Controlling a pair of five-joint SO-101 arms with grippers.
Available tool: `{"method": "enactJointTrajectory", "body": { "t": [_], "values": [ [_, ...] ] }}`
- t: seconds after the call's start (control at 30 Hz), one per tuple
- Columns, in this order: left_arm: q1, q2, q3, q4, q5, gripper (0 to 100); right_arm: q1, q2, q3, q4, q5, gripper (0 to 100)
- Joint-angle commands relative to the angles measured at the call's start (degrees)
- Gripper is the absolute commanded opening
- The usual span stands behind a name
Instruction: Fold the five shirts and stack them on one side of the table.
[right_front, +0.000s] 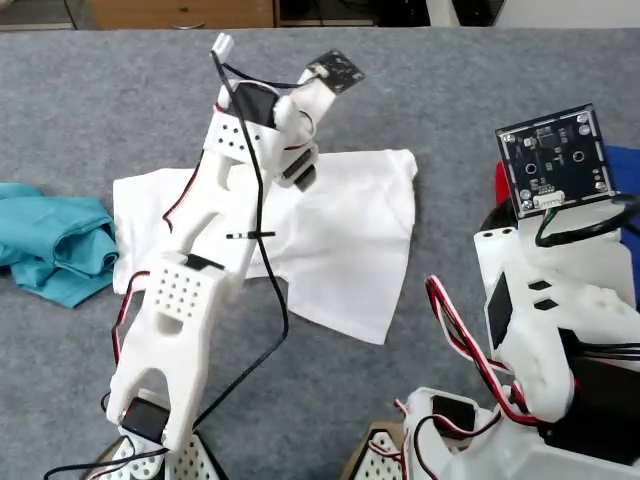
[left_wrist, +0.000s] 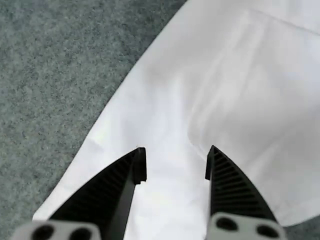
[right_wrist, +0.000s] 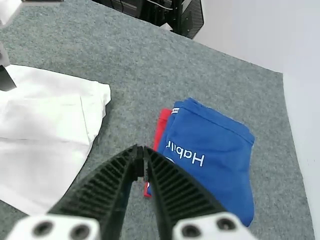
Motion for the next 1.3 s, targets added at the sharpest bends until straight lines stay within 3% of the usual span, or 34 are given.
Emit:
{"method": "enactJointTrajectory", "body": {
  "t": [0.0, 0.3, 0.47, 0.87, 1.13, 1.27],
  "values": [
    [4.4, -14.5, 15.3, 0.9, 2.3, 21, 1.0, -0.1, -0.5, 0.6, -0.5, 0.2],
    [19.6, -33.8, 49.5, 0.5, 6.5, 21, 1.0, -0.1, -0.5, 0.4, -0.5, 0.2],
    [22.5, -33.8, 58.5, -8.5, 6.6, 21, 1.0, -0.1, -0.5, 0.4, -0.3, 0.2],
    [26.5, -33.1, 69.9, -24.7, 6.2, 21, 5.9, -0.1, -0.5, 0.5, -0.2, 0.2],
    [24.9, -23.6, 69.1, -29.3, 6.2, 21, 5.9, -0.1, -0.5, 0.4, -0.1, 0.2],
    [24.3, -21.4, 64.2, -25.7, 6.2, 21, 5.9, -0.1, -0.5, 0.4, -0.1, 0.2]
  ]
}}
